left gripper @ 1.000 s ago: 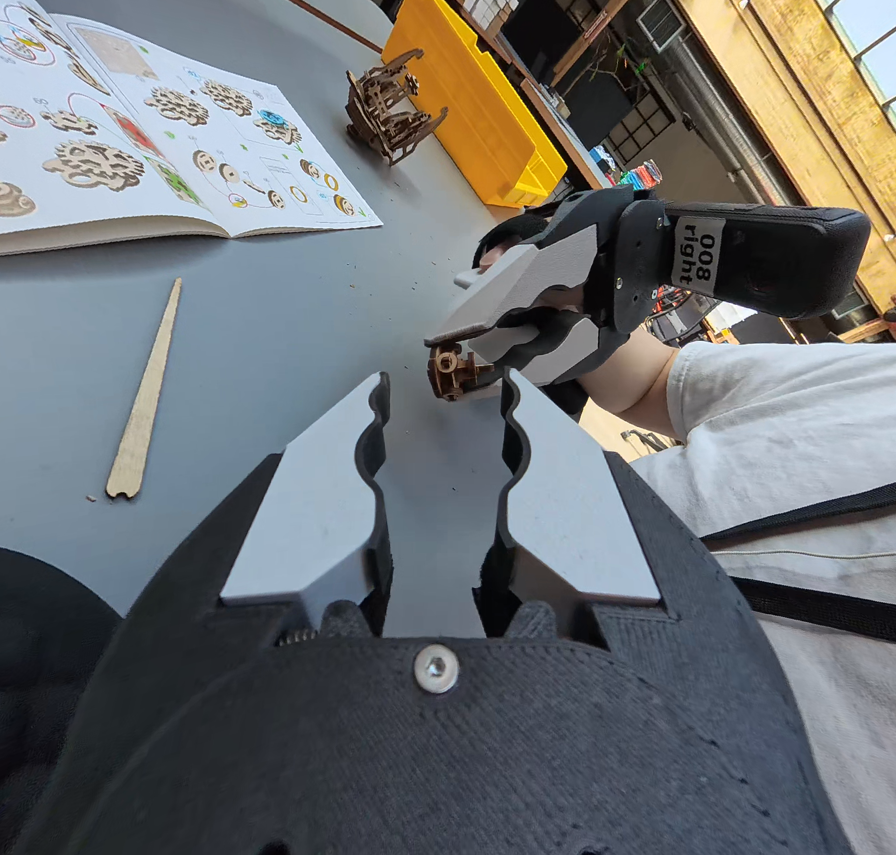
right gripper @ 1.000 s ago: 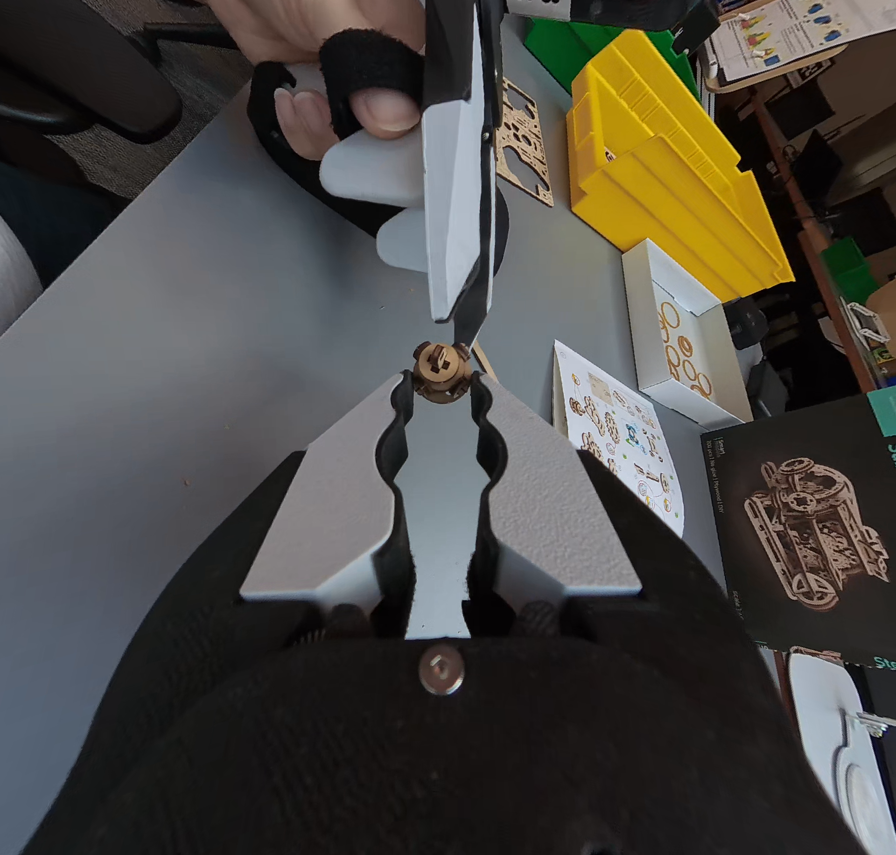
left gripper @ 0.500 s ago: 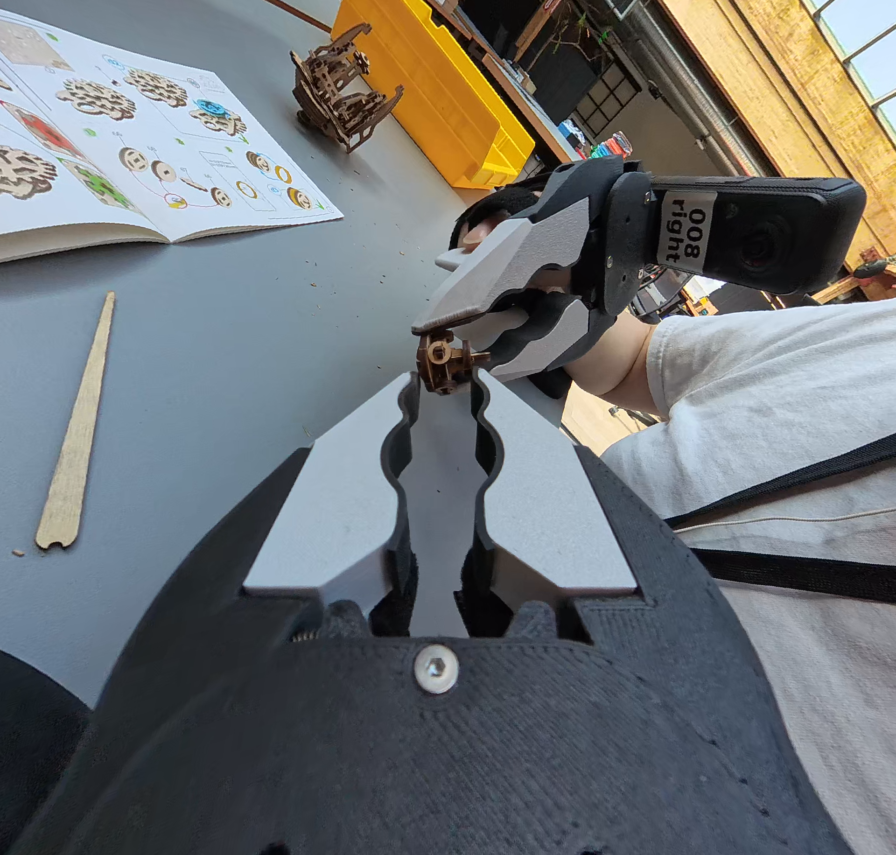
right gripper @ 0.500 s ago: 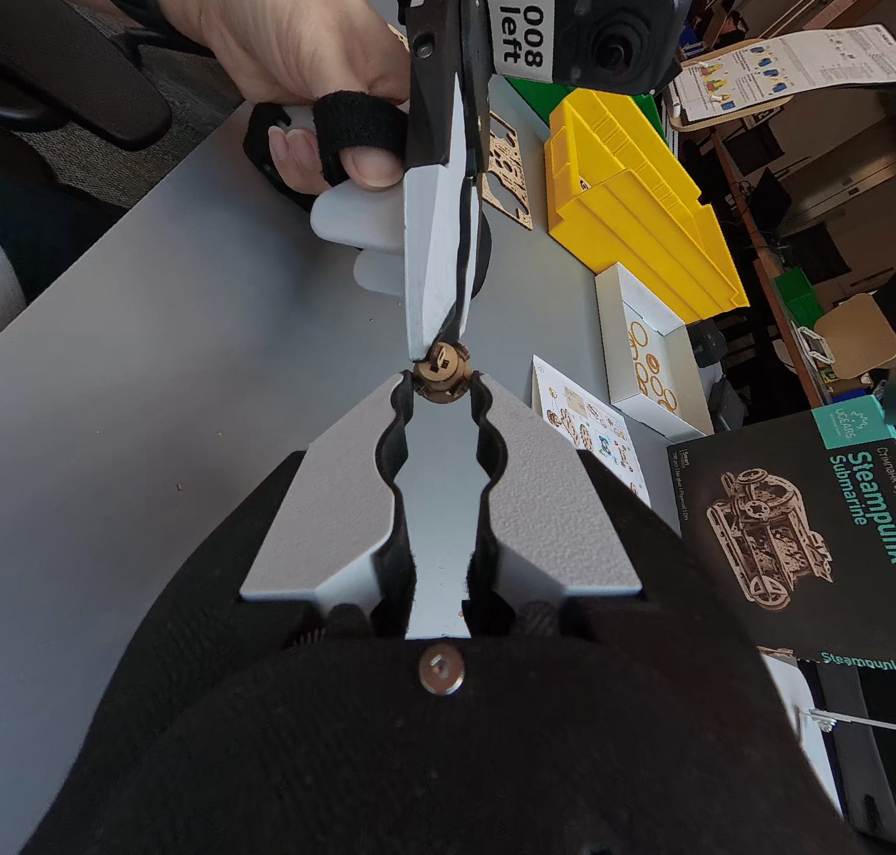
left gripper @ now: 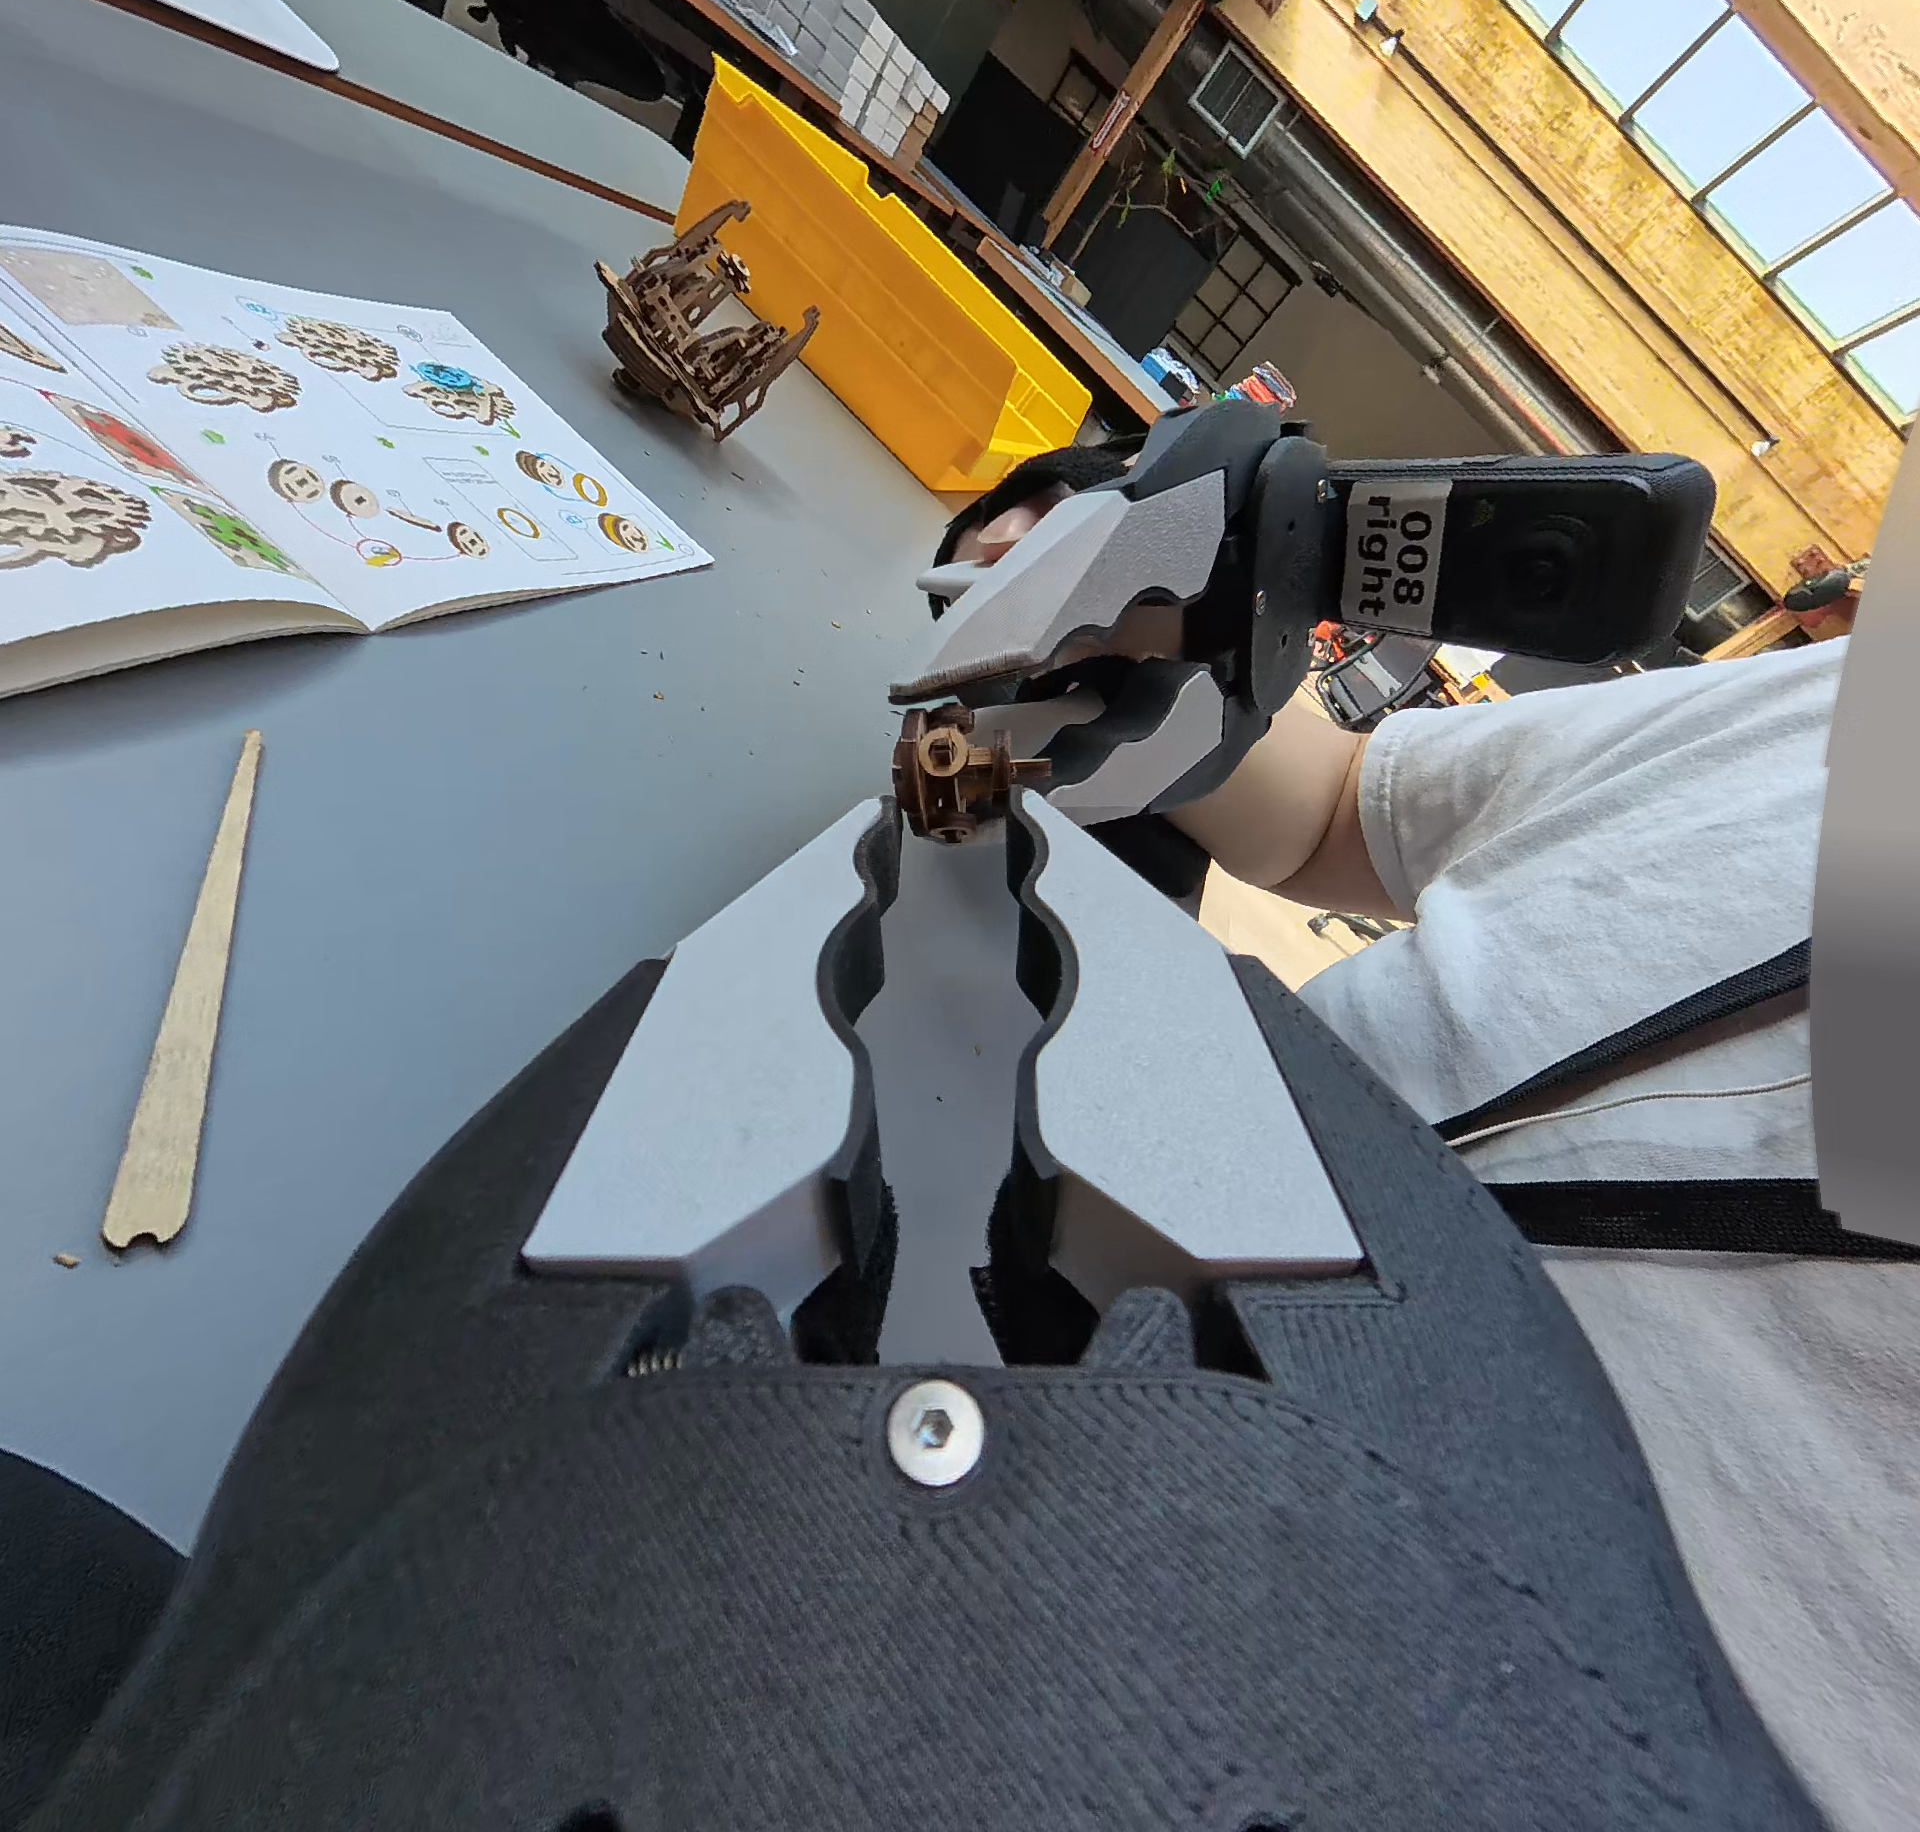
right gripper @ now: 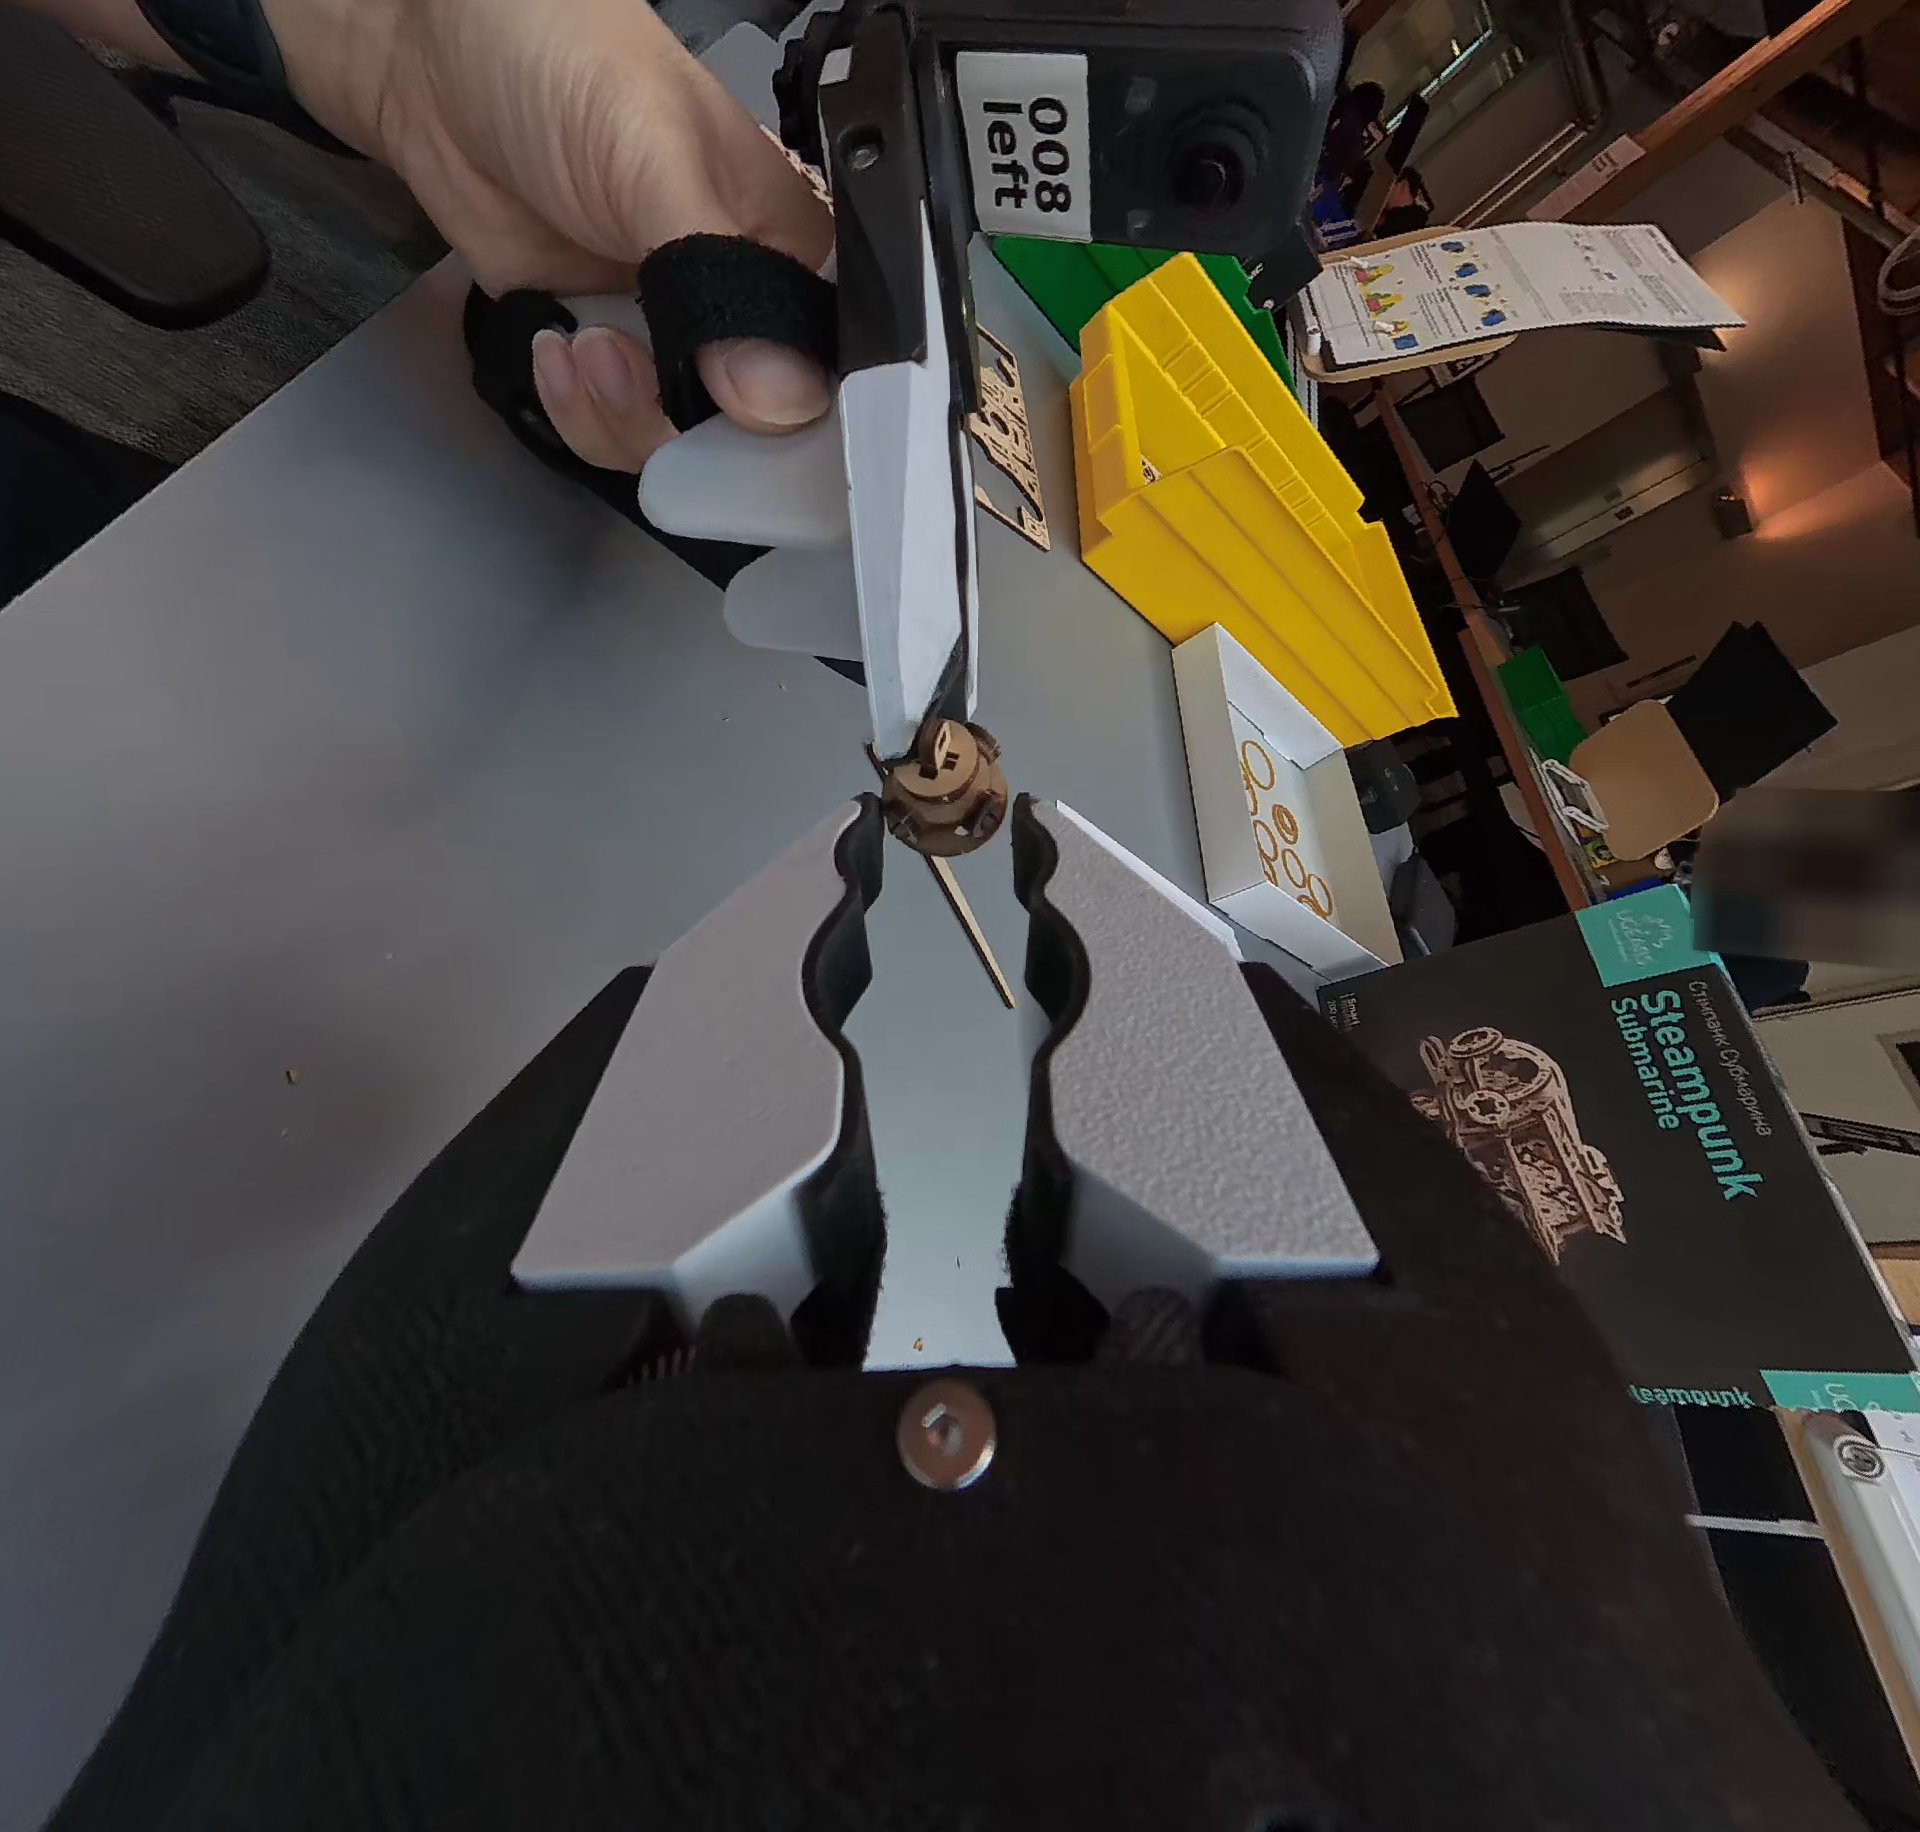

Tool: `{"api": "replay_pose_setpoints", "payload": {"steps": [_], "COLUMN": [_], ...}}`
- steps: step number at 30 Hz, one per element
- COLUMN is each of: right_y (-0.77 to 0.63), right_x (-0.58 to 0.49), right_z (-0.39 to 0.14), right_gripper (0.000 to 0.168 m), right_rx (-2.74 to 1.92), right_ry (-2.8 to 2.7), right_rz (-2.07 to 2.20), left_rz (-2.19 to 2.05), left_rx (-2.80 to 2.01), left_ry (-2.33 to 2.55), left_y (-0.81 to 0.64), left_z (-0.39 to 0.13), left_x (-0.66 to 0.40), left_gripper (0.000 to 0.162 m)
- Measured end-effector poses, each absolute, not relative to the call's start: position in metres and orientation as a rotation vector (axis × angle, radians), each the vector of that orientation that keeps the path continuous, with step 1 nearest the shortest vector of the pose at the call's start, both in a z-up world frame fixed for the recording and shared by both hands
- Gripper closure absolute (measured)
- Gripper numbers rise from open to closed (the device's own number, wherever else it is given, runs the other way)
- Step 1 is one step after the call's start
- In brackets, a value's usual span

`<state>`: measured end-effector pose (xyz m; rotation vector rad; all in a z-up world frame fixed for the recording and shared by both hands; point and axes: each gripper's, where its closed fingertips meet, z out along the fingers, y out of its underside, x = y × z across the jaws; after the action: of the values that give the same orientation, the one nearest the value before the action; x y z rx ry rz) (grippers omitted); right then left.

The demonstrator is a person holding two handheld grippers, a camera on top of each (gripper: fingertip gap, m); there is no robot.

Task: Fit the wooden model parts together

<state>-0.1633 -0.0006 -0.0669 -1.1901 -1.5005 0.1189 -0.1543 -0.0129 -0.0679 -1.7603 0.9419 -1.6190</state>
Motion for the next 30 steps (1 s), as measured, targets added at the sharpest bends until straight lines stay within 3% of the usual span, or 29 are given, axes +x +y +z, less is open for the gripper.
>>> {"api": "replay_pose_setpoints", "payload": {"steps": [6,11,15,20,22,30], "right_y": [-0.001,-0.003,-0.009,-0.014,-0.019,-0.024], "right_x": [-0.159,-0.146,-0.148,-0.155,-0.155,-0.155], "right_z": [-0.063,-0.050,-0.054,-0.077,-0.078,-0.083], "right_gripper": [0.137,0.126,0.132,0.134,0.148,0.150], "right_rx": [-1.295,-1.508,-1.599,-1.668,-1.662,-1.629], "right_ry": [-1.441,-1.246,-1.146,-1.238,-1.266,-1.328], "right_rz": [0.362,0.976,1.341,1.281,1.310,1.289], "left_rz": [-1.591,-1.394,-1.260,-1.140,-1.133,-1.061], "left_rx": [-1.751,-1.747,-1.731,-1.720,-1.712,-1.705], "left_ry": [0.941,1.080,1.189,1.275,1.302,1.388], "left_y": [-0.010,-0.013,-0.019,-0.022,-0.025,-0.030], "left_z": [-0.068,-0.076,-0.081,-0.087,-0.088,-0.093], "left_x": [-0.157,-0.159,-0.154,-0.149,-0.148,-0.147], "left_gripper": [0.144,0.144,0.144,0.144,0.144,0.144]}}
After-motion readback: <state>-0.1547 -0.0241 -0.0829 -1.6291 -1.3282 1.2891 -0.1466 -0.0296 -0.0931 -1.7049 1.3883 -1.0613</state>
